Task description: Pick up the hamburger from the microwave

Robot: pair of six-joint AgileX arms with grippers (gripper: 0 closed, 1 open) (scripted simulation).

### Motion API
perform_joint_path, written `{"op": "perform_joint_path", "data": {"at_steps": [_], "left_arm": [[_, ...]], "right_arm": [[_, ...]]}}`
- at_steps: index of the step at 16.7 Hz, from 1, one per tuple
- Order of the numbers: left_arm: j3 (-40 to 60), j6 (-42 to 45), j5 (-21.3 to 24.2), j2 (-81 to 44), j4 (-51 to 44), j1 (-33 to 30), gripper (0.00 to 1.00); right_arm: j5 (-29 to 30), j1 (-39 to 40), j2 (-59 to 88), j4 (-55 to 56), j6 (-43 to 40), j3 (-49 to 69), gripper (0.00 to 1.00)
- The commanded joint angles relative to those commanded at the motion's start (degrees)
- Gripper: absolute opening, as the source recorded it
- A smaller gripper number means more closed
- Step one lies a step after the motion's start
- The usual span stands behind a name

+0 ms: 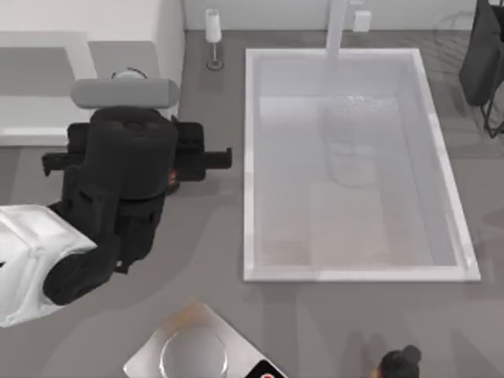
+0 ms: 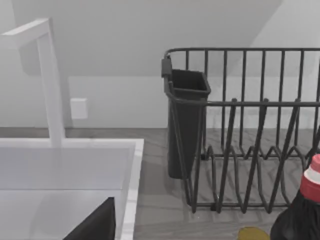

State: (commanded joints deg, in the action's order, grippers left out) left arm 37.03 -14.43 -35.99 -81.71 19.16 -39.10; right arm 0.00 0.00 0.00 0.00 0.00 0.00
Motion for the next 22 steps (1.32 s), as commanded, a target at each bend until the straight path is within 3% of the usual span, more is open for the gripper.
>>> {"op": "perform_joint_path", "data": {"at_steps": [4, 12, 19, 22], "left_arm": [[-2.0, -0.2, -0.3, -7.9, 8.9, -0.7, 0.00], [-9.4, -0.1, 0.1, -28.6, 39.8, -1.4, 0.00], [-11.1, 0.0, 0.5, -32.2, 44.3, -1.2, 0.00], [-11.1, 0.0, 0.5, -32.2, 44.3, -1.2, 0.23]], "right_arm": [[0.0, 0.0, 0.0, 0.0, 0.0, 0.0, 1.00], [0.0, 0.0, 0.0, 0.0, 0.0, 0.0, 1.00], [0.0, 0.0, 0.0, 0.0, 0.0, 0.0, 1.00], [0.0, 0.0, 0.0, 0.0, 0.0, 0.0, 1.00]]}}
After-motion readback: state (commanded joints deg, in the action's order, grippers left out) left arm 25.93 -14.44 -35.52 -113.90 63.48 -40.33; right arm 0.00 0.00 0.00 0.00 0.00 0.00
